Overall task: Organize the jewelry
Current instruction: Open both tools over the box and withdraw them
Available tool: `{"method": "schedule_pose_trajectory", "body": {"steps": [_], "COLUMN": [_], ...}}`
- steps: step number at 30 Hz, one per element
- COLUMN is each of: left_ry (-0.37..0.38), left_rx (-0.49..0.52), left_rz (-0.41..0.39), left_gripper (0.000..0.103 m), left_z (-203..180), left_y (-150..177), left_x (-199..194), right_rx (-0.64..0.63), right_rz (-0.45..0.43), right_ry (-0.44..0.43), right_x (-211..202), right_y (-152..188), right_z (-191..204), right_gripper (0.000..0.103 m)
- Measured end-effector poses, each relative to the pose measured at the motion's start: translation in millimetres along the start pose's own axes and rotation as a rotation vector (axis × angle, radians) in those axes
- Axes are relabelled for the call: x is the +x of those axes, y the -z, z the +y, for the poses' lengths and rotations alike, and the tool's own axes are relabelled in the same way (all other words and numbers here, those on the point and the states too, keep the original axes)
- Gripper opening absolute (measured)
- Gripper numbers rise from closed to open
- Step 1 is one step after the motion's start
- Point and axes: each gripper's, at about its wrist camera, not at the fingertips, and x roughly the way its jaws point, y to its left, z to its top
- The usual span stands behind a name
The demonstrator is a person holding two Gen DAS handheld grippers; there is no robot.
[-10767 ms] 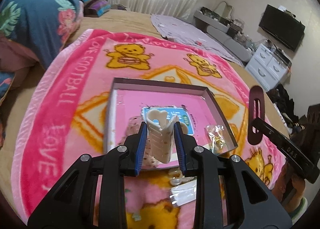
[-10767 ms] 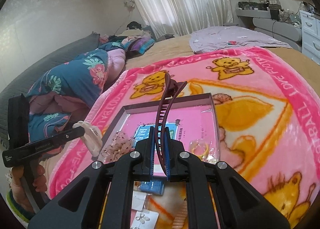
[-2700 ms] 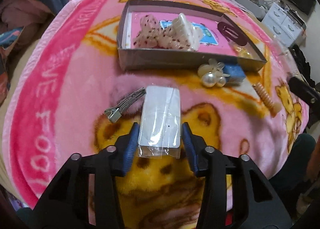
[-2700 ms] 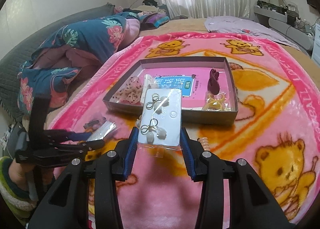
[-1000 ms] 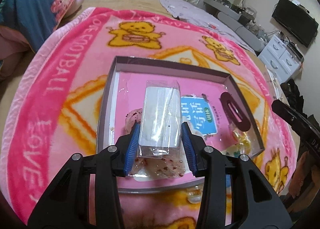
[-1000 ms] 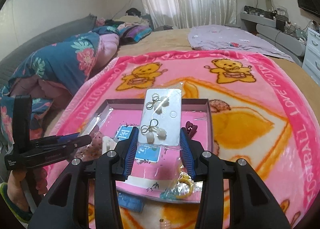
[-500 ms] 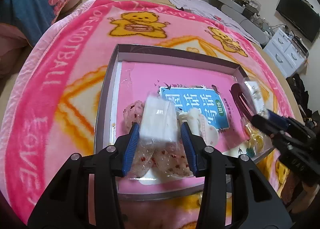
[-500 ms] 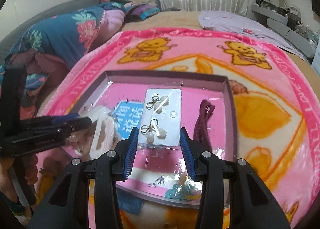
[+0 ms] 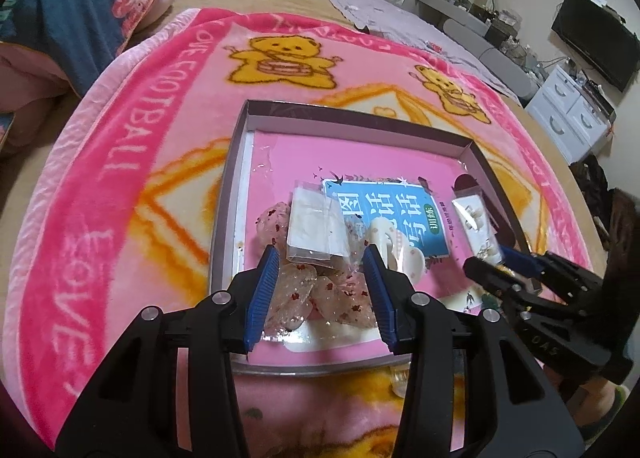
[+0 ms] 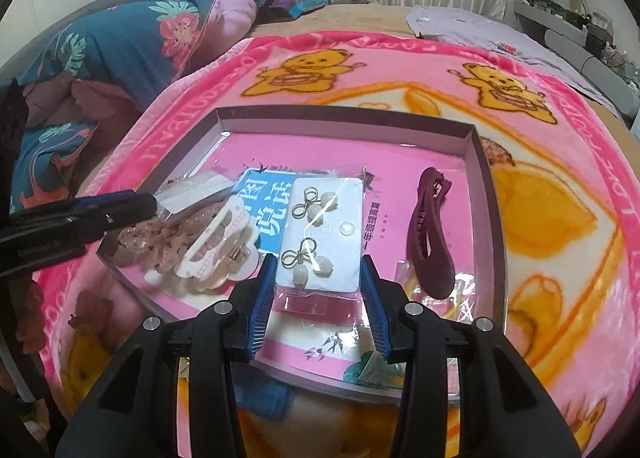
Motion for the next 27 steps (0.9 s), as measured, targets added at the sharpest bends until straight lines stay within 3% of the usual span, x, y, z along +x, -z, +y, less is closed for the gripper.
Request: {"method": "schedule_pose_trajectory", "body": {"steps": [8,14,19,22,27], "left_ry": [-0.007,-0.011,-0.009,-0.014,-0.014], "left_rx": [0.001,0.000,0.003,0.008,0.008], "left_rz": [-0.035,-0.058,-0.071,-0.082,-0.109], "left_gripper": [0.041,0.049,0.060,0.070,0.072], "left_z": [-2,-5,-7,-9,-10], "left_y": [-1,-2,0,0,0], "left_x": [-17,-30,-40,-45,-59], "right_rx": [0.008,0.028,0.063,0.063,0.062], "right_rz": [0.004,-0.043,-0.108,-0.151,-0.217], "right_ry": [-0.014,-0.022,-0.023,-0.006,0.019], "right_x": [-3,-21,-43,-58,-82], "right_y": [3,3,2,3,6], "right_z": [0,-4,-11,-11,-11], "right_gripper": [0.045,0.061,0.082,0.087,0.092]}}
